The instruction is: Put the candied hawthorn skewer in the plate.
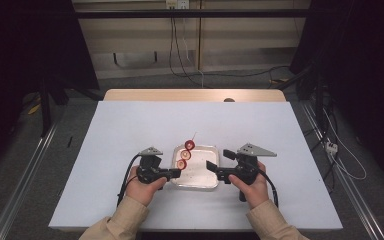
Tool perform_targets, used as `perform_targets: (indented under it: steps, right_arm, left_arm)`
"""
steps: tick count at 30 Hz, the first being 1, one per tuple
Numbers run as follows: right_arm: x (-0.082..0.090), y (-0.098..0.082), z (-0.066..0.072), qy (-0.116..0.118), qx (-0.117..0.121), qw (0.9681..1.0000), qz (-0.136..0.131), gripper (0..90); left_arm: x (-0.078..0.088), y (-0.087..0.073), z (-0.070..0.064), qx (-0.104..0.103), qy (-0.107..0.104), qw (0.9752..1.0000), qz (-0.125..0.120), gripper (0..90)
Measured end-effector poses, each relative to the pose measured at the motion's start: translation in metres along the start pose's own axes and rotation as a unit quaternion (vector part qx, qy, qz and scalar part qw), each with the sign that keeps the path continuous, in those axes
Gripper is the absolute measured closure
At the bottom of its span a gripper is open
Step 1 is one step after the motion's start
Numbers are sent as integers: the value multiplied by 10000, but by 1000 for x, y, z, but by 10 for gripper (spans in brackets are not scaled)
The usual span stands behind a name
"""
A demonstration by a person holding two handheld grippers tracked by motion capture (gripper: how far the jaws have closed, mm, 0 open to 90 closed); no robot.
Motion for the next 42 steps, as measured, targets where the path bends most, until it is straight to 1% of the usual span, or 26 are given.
perform_targets:
  steps: [4,7,8,9,10,12,14,15,16,21,25,29,31,38,40,42]
  right_arm:
    - [3,0,-2,-74,144,9999,-11,136]
    - [6,0,-4,-97,144,9998,-43,138]
    - [7,1,-5,-111,157,9998,-61,138]
    - [8,1,-5,-107,162,9998,-76,140]
    - [9,1,-5,-111,152,9998,-90,140]
    - [10,2,-6,-122,134,9997,-137,141]
    - [12,2,-6,-137,139,9997,-159,141]
    - [12,2,-6,-142,158,9996,-171,142]
    - [13,3,-6,-136,149,9996,-174,142]
    - [14,2,-7,-145,126,9996,-199,142]
    - [15,2,-7,-146,111,9996,-209,142]
    - [15,1,-8,-146,103,9996,-212,142]
    - [15,1,-8,-152,81,9996,-203,142]
    - [16,0,-10,-170,90,9996,-217,142]
    - [16,0,-10,-170,72,9996,-216,142]
    - [16,0,-10,-168,68,9996,-221,143]
  left_arm:
    - [-2,0,1,20,29,10000,49,884]
    - [-4,0,4,50,78,9999,85,883]
    - [-5,0,5,35,110,9998,136,883]
    - [-6,0,5,45,134,9998,105,881]
    - [-6,0,6,51,139,9998,157,879]
    - [-8,-1,6,29,204,9996,167,879]
    - [-10,-2,5,-5,212,9995,223,883]
    - [-9,-2,5,-12,254,9994,250,886]
    - [-10,-2,5,-23,226,9995,238,891]
    - [-9,-2,5,-56,264,9994,200,894]
    - [-9,1,5,-65,299,9995,103,895]
    - [-10,1,5,-73,305,9994,118,894]
    - [-10,1,5,-51,325,9994,74,894]
    - [-15,1,5,-32,349,9994,59,893]
    - [-16,2,5,-17,371,9993,11,893]
    - [-17,1,5,-15,363,9993,44,893]
Point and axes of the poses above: each handheld gripper's, and its own axes: x roughly backward along the jaws, y roughly out of its top, z roughly to its left, the point moved 10 cm from there along -x, roughly forward along the jaws, and after that the axes turned 12 degrees about x, right-handed, at the moved point
